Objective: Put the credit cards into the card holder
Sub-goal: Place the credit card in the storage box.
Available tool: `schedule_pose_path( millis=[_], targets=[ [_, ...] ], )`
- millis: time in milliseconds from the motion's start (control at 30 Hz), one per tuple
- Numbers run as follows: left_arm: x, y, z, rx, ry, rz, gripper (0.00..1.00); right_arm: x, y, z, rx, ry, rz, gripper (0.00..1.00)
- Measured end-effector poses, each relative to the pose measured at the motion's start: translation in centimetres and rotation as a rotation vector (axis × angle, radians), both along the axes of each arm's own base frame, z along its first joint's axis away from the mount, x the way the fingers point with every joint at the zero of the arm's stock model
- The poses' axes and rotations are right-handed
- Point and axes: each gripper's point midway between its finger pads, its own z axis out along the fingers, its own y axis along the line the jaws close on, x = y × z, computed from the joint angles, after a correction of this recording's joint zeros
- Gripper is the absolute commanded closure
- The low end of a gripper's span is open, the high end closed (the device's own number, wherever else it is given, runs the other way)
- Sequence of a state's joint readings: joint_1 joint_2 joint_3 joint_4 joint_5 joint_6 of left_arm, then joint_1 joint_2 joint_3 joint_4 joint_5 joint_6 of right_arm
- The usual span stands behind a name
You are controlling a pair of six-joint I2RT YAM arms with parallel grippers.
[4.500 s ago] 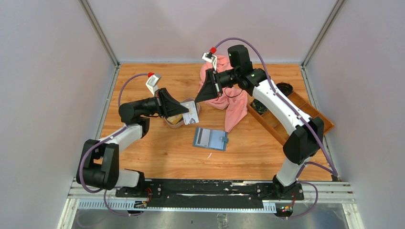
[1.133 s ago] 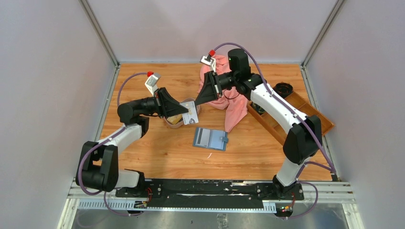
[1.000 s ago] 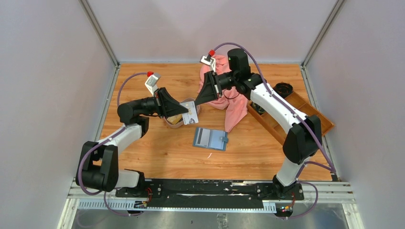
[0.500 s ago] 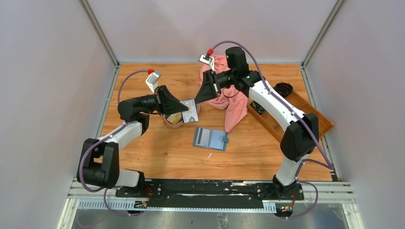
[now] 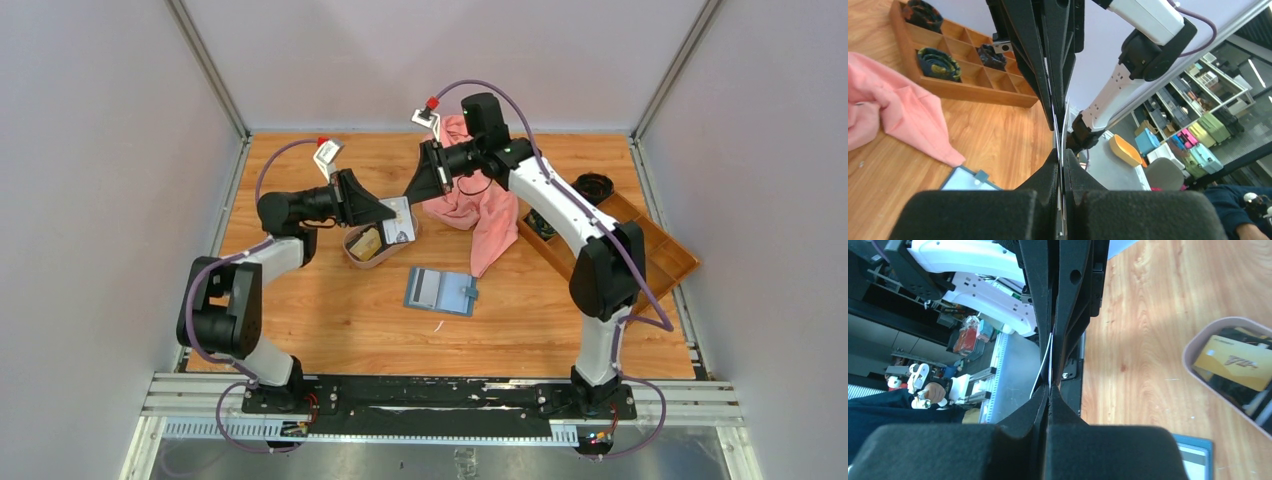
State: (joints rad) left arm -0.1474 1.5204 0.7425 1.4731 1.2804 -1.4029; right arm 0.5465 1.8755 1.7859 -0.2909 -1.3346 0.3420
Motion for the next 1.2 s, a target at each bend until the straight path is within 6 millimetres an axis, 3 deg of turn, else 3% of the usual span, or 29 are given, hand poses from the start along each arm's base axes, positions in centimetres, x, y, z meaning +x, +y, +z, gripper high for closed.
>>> schedule_pose_path(
  millis=[267, 433, 600, 800, 933, 1200],
  targets=[
    [6.0, 2.0, -4.0, 0.035, 0.084, 0.061, 1.0, 6.1, 2.0, -4.1, -0.029, 0.002, -0.055, 0.99],
    [9.3, 3.5, -7.5, 0.053, 0.144, 0.096, 1.0, 9.3, 3.4, -7.5, -0.041, 0.02, -0.061, 0.83],
    [10.7, 3.9, -9.8, 0.06, 0.17, 0.112, 1.0, 11.3, 4.0, -10.1, -0.048, 0.028, -0.066, 0.71],
    [11.1, 4.0, -10.0, 0.061, 0.15, 0.12, 1.0, 12.2, 3.7, -10.5, -0.028, 0.007, -0.068, 0.5],
    [11.4, 4.5, -9.8, 0.062, 0.131, 0.13, 1.0, 13.3, 3.0, -10.4, -0.018, -0.02, -0.093, 0.48],
    [12.0, 5.3, -10.2, 0.058, 0.135, 0.159, 1.0, 16.3, -1.5, -10.1, -0.013, -0.014, -0.175, 0.49]
  ],
)
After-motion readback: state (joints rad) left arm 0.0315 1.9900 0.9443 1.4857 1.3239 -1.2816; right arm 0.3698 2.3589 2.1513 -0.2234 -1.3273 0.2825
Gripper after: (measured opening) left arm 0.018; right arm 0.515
